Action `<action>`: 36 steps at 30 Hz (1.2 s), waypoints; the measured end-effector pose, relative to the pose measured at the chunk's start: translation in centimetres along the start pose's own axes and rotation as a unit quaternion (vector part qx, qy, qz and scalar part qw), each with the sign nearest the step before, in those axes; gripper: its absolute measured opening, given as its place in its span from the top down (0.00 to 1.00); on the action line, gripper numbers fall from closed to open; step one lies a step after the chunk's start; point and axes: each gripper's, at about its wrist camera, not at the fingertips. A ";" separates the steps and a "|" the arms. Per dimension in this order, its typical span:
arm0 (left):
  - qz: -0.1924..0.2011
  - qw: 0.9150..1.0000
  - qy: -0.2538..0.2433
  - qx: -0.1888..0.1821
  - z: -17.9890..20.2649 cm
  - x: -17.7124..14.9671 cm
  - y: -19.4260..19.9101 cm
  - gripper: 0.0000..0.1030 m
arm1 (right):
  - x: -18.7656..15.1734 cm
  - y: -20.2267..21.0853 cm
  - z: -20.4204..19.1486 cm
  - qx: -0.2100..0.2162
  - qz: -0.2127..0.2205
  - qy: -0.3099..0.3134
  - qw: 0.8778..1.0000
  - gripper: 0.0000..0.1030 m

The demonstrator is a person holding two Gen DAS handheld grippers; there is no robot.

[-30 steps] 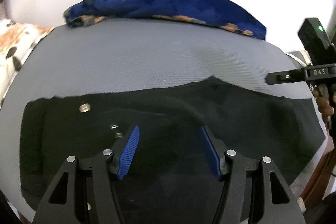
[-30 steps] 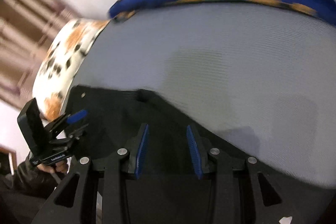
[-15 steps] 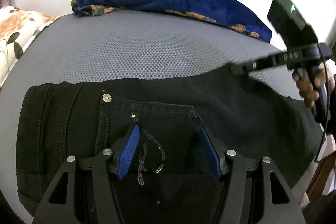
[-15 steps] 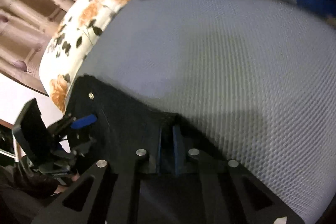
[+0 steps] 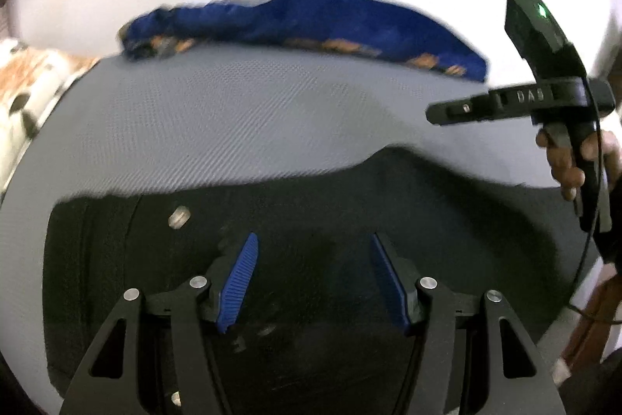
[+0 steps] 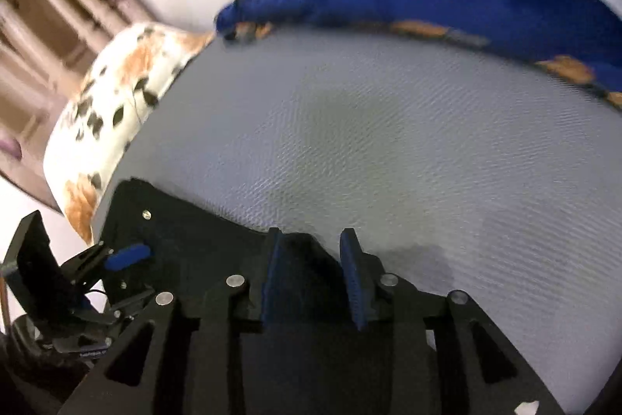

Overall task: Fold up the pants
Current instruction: 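Move both tools to the folded trousers' edge for the next fold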

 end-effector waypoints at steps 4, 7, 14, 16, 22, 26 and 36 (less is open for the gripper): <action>0.009 0.998 -0.046 -0.039 3.7 2.0 -0.7 0.41 | -3.3 4.7 2.8 -0.074 0.016 -0.020 0.997 0.70; 0.004 0.995 -0.077 -0.067 6.6 3.1 -2.4 0.41 | -6.9 6.9 5.4 -0.120 0.013 -0.051 0.991 0.70; -0.029 0.990 -0.100 -0.096 10.0 4.1 -7.0 0.41 | -12.8 6.6 8.7 -0.163 0.002 -0.109 0.980 0.70; -0.041 0.990 -0.101 -0.090 10.2 4.1 -8.4 0.41 | -13.2 5.8 9.3 -0.184 0.002 -0.103 0.978 0.71; -0.059 0.991 -0.088 -0.084 9.7 4.1 -11.0 0.43 | -12.8 5.3 11.2 -0.221 0.034 -0.093 0.970 0.72; -0.058 0.991 -0.099 -0.070 10.1 4.0 -11.6 0.43 | -12.4 5.1 11.8 -0.224 0.035 -0.089 0.970 0.71; -0.061 0.992 -0.100 -0.046 11.1 4.7 -12.0 0.43 | -16.0 14.2 16.4 -0.190 0.087 -0.194 0.959 0.63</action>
Point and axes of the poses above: each gripper's, at about its wrist camera, not at the fingertips, and y roughly against the way its jaws point, z to its right, x to its top, and after that the axes turned 3 degrees about z, right-handed
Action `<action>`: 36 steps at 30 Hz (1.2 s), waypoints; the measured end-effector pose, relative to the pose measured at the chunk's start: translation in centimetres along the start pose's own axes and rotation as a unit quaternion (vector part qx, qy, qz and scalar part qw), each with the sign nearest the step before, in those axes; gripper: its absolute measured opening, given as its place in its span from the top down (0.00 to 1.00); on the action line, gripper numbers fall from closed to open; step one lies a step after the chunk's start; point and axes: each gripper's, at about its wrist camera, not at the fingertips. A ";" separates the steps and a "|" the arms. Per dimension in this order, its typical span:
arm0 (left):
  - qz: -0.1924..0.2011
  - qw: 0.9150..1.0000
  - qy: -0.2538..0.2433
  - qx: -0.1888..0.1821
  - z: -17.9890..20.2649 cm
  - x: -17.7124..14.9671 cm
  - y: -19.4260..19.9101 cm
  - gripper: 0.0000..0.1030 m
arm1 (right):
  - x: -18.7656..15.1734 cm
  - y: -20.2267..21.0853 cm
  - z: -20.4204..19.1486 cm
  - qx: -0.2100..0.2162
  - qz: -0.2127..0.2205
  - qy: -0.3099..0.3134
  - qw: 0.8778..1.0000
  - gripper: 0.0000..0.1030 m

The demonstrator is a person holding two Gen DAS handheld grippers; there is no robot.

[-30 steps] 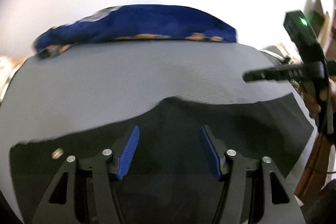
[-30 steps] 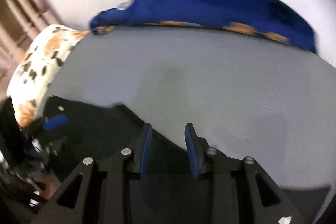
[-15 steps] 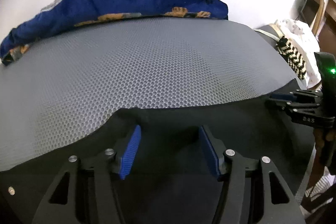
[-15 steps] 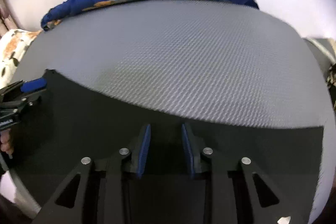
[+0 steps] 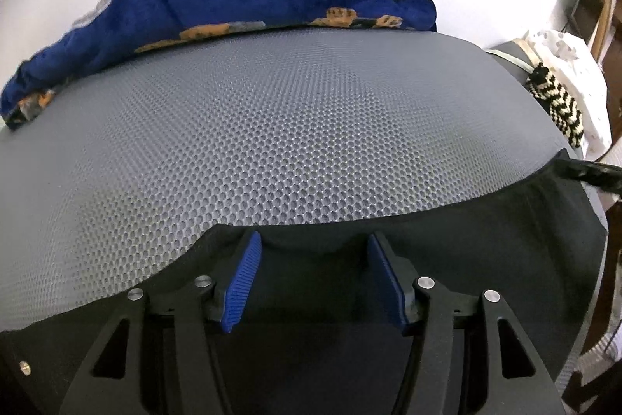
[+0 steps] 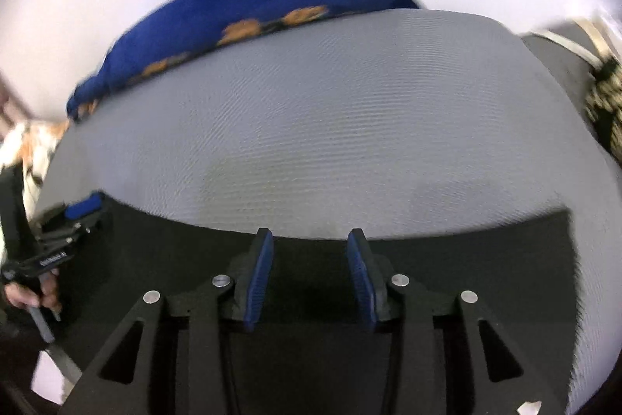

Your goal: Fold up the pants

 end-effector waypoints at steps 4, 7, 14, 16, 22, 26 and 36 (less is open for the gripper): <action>0.004 1.000 -0.020 -0.002 1.7 -0.2 1.7 0.43 | -1.4 3.6 6.8 0.003 0.003 -0.062 0.998 0.63; 0.003 0.999 -0.029 -0.020 3.3 -0.9 3.3 0.43 | -2.8 5.3 11.7 0.026 -0.009 -0.112 0.993 0.61; -0.011 0.998 -0.017 -0.066 6.9 -3.0 5.5 0.43 | -6.6 6.4 20.9 0.048 -0.053 -0.180 0.981 0.60; -0.020 0.997 -0.013 -0.073 7.9 -3.6 5.6 0.43 | -7.6 6.3 22.5 0.073 -0.061 -0.196 0.976 0.60; -0.040 0.996 -0.012 -0.077 10.2 -5.0 5.3 0.43 | -9.7 6.6 23.9 0.138 -0.066 -0.201 0.968 0.61; -0.055 0.996 -0.010 -0.074 11.2 -5.7 4.4 0.43 | -10.5 6.4 23.6 0.172 -0.066 -0.195 0.963 0.65; -0.057 0.996 -0.020 -0.060 12.5 -6.8 3.0 0.42 | -10.9 4.7 21.6 0.199 -0.039 -0.221 0.954 0.88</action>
Point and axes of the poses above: each gripper's, at about its wrist camera, not at the fingertips, and y roughly against the way its jaws point, z to its right, x to its top, and after that the axes turned 3 degrees about z, right-handed
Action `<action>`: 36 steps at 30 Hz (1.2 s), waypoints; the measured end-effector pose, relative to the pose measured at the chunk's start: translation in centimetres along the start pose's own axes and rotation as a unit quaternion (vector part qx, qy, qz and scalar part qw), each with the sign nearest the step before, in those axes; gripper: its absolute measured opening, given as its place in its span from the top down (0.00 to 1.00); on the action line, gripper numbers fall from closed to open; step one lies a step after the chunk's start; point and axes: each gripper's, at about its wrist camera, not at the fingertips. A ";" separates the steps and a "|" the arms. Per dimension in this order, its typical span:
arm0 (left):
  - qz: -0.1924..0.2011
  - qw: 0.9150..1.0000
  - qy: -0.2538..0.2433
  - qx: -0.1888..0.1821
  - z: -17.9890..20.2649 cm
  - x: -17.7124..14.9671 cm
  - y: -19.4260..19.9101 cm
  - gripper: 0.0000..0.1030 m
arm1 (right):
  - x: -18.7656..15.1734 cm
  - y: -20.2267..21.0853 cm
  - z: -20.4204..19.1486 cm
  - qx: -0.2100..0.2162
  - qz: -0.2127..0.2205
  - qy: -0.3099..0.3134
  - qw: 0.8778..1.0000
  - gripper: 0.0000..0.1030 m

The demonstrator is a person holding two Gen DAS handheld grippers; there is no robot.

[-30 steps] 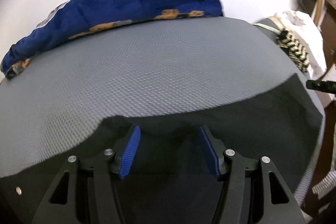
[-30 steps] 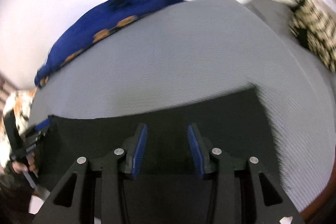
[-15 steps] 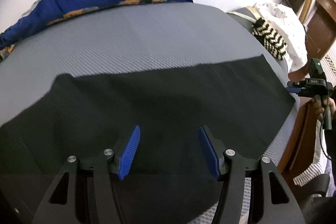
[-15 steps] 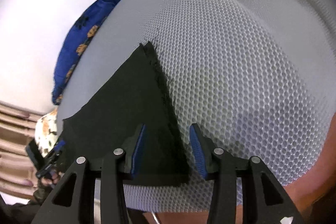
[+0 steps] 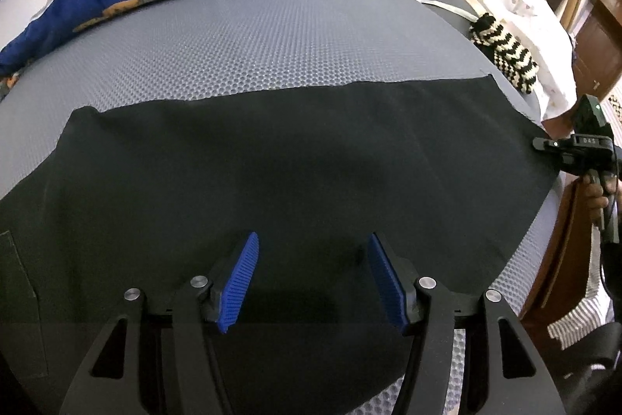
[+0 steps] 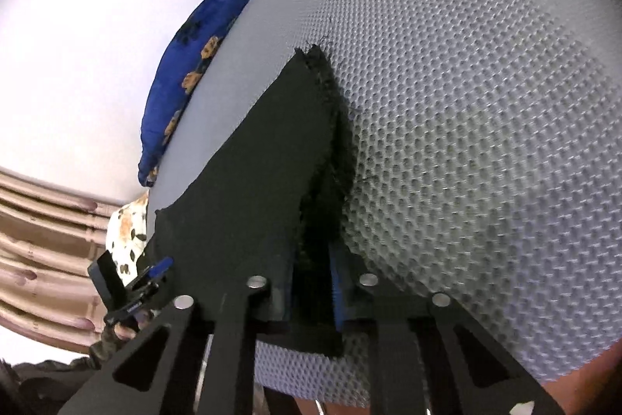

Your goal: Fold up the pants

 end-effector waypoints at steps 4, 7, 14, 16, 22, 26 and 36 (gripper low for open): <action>0.003 1.000 0.024 -0.011 -0.6 0.2 0.4 0.42 | -0.2 -0.2 -2.4 -0.007 0.022 -0.002 1.000 0.90; 0.014 0.999 0.042 -0.014 -1.7 0.2 1.5 0.42 | 0.1 -0.4 -5.2 -0.006 0.032 0.008 0.999 0.90; 0.047 0.996 0.069 0.004 -5.0 -0.3 5.1 0.42 | 0.9 -2.8 -12.7 0.027 0.026 0.044 0.998 0.91; 0.055 0.995 0.078 0.012 -6.3 -0.7 6.4 0.42 | 0.8 -4.2 -15.4 0.035 0.017 0.063 0.997 0.91; 0.073 0.992 0.104 0.025 -9.7 -2.1 9.3 0.42 | -0.8 -10.0 -22.7 0.060 -0.034 0.114 0.991 0.91; 0.083 0.988 0.125 0.032 -12.0 -3.1 11.1 0.42 | -2.0 -14.2 -26.8 0.078 -0.067 0.137 0.985 0.91; 0.103 0.981 0.160 0.026 -15.7 -3.9 14.4 0.42 | -9.2 -24.3 -33.9 0.055 -0.167 0.215 0.961 0.91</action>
Point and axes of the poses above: each gripper's, at about its wrist camera, not at the fingertips, and y roughly against the way its jaws point, z to its right, x to its top, and after that the axes turned 3 degrees about z, right-handed
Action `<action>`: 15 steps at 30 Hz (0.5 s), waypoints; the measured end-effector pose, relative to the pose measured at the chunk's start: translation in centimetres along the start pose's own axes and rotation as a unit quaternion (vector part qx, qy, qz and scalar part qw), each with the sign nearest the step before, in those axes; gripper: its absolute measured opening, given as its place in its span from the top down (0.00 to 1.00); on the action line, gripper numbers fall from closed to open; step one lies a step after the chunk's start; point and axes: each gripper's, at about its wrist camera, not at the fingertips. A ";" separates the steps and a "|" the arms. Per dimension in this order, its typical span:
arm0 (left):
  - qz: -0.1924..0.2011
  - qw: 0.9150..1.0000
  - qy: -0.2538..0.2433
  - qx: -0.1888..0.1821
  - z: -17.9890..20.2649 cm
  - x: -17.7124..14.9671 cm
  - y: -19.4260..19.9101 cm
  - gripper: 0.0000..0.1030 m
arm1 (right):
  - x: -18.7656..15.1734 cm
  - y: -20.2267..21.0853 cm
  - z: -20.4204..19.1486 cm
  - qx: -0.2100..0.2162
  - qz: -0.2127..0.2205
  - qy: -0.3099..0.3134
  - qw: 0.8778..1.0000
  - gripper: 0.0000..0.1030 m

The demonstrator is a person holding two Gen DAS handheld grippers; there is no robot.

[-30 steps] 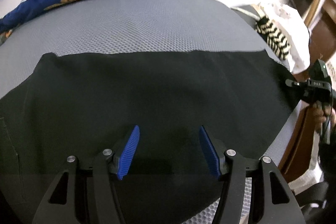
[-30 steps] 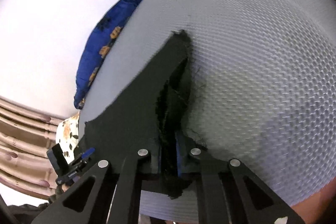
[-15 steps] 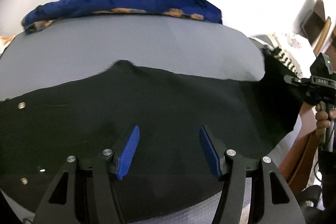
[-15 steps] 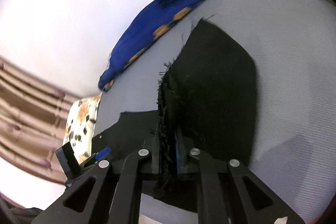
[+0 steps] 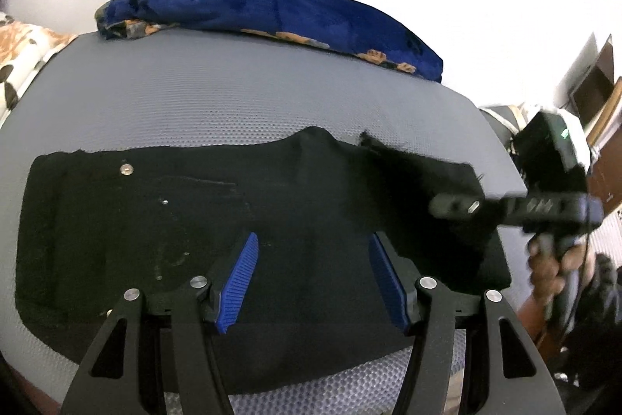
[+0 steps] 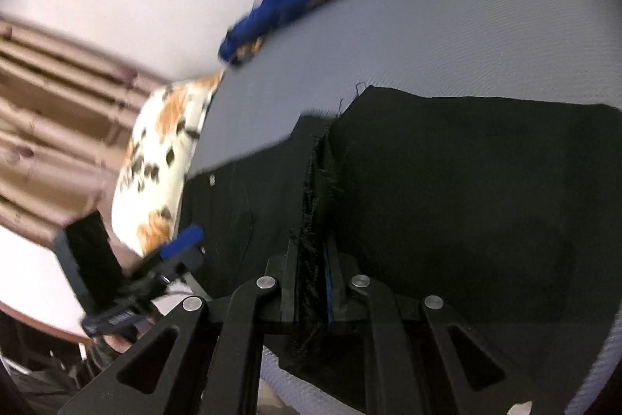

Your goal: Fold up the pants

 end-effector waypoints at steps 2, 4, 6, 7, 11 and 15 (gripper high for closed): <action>0.000 1.000 0.009 -0.009 -0.5 0.0 0.4 0.42 | -0.6 -1.3 -0.4 -0.014 -0.014 0.012 1.000 0.91; 0.001 1.000 0.015 -0.016 -1.0 0.1 0.6 0.42 | -1.3 -2.0 -0.6 -0.017 -0.025 0.015 0.999 0.91; -0.001 1.000 0.018 -0.025 -1.1 0.1 0.7 0.42 | -1.9 -2.7 -1.3 -0.038 -0.035 0.039 0.998 0.91; -0.002 0.999 0.018 -0.031 -1.2 0.1 0.7 0.42 | -2.0 -3.0 -1.4 -0.046 -0.038 0.047 0.997 0.91; -0.011 0.999 0.018 -0.044 -1.0 0.2 0.1 0.42 | -2.4 -4.4 -2.2 -0.066 -0.060 0.068 0.994 0.82; -0.025 0.997 0.023 -0.064 -0.5 0.1 -0.4 0.42 | -2.8 -4.1 -3.0 -0.056 -0.061 0.062 0.995 0.65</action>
Point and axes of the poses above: each gripper's, at about its wrist camera, not at the fingertips, and y roughly against the way its jaws point, z to its right, x to its top, and after that the axes turned 3 degrees about z, right-handed
